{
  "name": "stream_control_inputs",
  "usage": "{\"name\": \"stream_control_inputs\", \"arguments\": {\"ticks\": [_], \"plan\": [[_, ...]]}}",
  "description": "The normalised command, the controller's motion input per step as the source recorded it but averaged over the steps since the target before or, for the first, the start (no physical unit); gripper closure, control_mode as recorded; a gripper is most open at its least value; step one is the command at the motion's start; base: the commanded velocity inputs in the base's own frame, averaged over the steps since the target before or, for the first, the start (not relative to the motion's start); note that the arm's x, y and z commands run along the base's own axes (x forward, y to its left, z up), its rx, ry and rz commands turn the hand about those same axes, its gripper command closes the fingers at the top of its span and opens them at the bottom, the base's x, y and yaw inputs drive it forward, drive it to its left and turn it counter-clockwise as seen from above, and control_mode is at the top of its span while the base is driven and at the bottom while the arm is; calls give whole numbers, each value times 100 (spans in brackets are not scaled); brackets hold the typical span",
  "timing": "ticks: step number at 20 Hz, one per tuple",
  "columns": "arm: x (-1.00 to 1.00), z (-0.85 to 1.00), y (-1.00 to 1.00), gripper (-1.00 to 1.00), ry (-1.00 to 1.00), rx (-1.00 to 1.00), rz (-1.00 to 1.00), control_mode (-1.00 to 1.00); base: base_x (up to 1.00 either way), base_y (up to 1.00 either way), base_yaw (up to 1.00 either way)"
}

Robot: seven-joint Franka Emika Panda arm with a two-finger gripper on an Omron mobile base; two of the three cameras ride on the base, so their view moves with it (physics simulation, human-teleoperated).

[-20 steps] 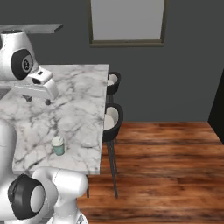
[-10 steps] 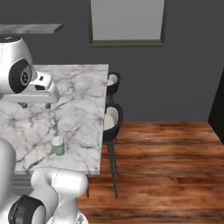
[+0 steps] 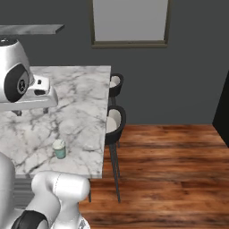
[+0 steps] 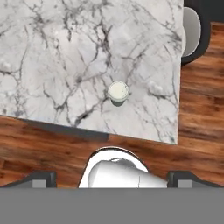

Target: Move the drinks to the dining counter.

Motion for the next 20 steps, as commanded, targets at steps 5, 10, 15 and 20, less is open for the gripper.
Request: {"name": "stream_control_inputs", "arguments": {"ticks": [5,10,15,20], "plan": [[-44,0,0,-100,-24,8,-12,-100,0,0,0],[-38,0,-5,-100,-23,15,-21,-100,0,0,0],[-32,0,-11,-100,-15,15,-31,-100,0,0,0],[-4,0,-4,-100,-2,3,-6,100,-14,-48,-27]]}}
